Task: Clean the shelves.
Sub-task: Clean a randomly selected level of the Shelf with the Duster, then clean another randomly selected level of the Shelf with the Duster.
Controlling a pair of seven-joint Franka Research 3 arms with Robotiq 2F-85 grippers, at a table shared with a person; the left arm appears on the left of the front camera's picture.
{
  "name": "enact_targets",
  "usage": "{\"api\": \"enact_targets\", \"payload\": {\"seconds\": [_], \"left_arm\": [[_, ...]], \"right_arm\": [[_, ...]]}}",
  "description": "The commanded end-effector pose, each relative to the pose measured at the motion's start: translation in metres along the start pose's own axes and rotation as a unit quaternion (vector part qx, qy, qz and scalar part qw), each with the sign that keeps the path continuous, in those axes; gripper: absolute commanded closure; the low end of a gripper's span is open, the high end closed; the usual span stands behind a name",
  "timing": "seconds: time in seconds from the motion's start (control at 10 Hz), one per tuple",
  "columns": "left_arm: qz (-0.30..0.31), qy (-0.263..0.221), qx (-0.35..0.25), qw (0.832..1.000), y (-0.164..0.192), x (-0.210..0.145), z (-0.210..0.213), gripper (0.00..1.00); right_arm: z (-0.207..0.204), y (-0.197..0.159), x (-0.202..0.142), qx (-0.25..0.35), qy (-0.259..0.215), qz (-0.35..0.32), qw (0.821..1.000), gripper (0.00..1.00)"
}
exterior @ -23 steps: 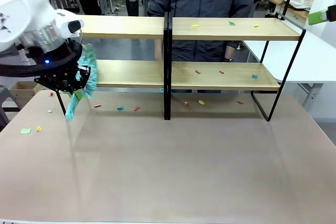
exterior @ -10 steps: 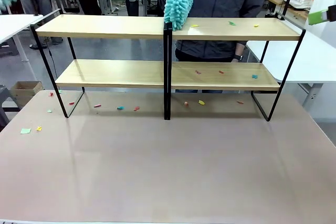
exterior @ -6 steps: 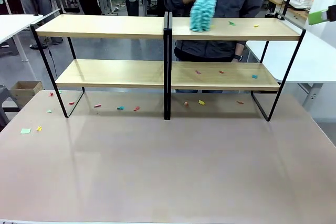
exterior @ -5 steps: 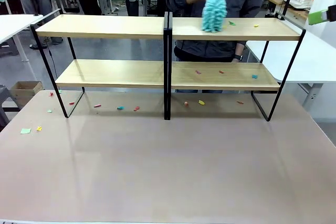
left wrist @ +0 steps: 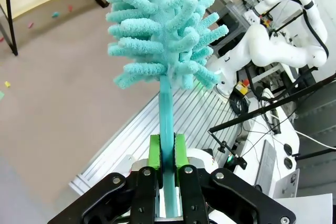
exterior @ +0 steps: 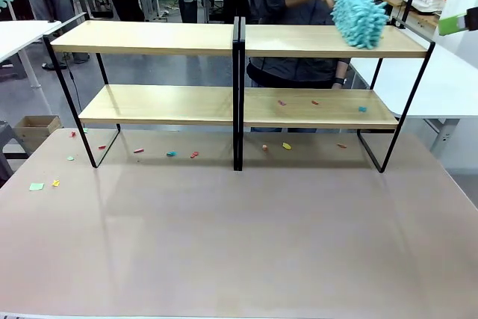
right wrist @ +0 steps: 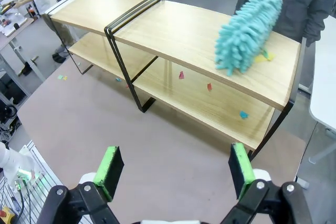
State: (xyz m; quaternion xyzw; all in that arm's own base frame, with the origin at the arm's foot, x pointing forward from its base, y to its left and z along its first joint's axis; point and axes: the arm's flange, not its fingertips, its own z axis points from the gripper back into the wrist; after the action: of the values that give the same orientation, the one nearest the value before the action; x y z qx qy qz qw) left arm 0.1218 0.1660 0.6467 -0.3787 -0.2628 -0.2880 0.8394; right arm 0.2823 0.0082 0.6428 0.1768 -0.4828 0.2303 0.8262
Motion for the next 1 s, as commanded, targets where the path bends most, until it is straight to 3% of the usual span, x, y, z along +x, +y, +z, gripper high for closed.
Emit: {"api": "enact_targets", "payload": {"seconds": [0.0, 0.9], "left_arm": [[-0.013, -0.004, -0.006, 1.000, -0.0077, -0.0020, 0.0004, 0.88], [-0.013, -0.004, -0.006, 1.000, -0.0077, -0.0020, 0.0004, 0.88]], "right_arm": [[-0.0002, -0.0012, -0.0015, 0.002, 0.000, 0.002, 1.000, 0.00], [-0.0002, -0.0012, -0.0015, 0.002, 0.000, 0.002, 1.000, 0.00]]}}
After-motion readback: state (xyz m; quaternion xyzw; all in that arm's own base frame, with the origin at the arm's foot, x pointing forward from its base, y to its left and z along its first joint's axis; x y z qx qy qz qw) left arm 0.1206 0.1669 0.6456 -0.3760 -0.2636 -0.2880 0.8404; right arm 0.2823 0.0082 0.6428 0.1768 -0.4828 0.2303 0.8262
